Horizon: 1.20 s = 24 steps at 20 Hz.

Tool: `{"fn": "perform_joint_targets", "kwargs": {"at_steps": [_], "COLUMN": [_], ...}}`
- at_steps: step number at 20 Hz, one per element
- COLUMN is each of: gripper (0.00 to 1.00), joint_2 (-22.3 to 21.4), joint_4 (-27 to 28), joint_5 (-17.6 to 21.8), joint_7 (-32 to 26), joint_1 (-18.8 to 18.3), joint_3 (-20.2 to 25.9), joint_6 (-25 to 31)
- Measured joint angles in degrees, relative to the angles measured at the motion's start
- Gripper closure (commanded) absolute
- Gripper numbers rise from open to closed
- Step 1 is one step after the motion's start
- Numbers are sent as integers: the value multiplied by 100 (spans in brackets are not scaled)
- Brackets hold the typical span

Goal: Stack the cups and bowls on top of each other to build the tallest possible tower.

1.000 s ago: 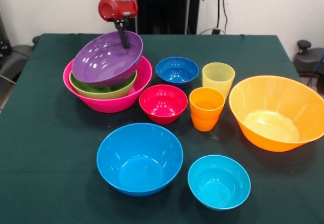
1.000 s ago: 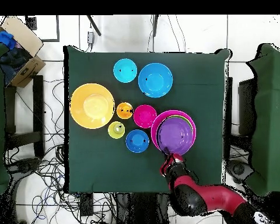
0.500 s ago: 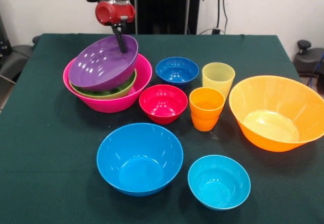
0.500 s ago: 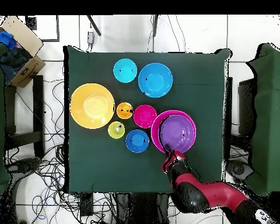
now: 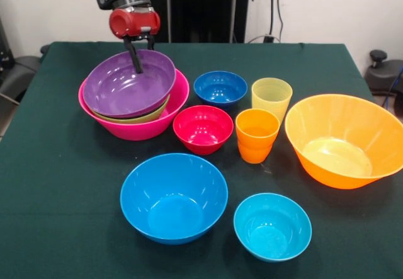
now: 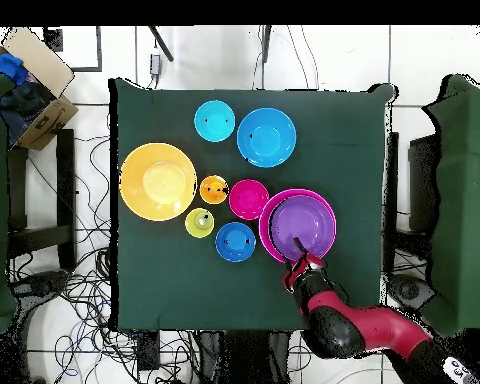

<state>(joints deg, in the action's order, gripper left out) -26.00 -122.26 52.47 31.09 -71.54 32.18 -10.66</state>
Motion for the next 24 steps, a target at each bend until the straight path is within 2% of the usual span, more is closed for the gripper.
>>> {"fn": "perform_joint_targets", "kwargs": {"at_steps": [7,11,16,19,20,24], "gripper": [0,0,0,0,0,0], "joint_2": [1,11,192,-7,-81,-196], "joint_4": [35,151,758,1111,1280,1623], "joint_5": [1,-2,-192,-415,-509,-712], "joint_7": [0,0,-1,-1,-1,-1], "joint_1": [53,274,1118,1879,2246,2934], "joint_3": [12,-77,-574,-957,-1184,-1663], "joint_6": [1,21,400,429,473,615]}}
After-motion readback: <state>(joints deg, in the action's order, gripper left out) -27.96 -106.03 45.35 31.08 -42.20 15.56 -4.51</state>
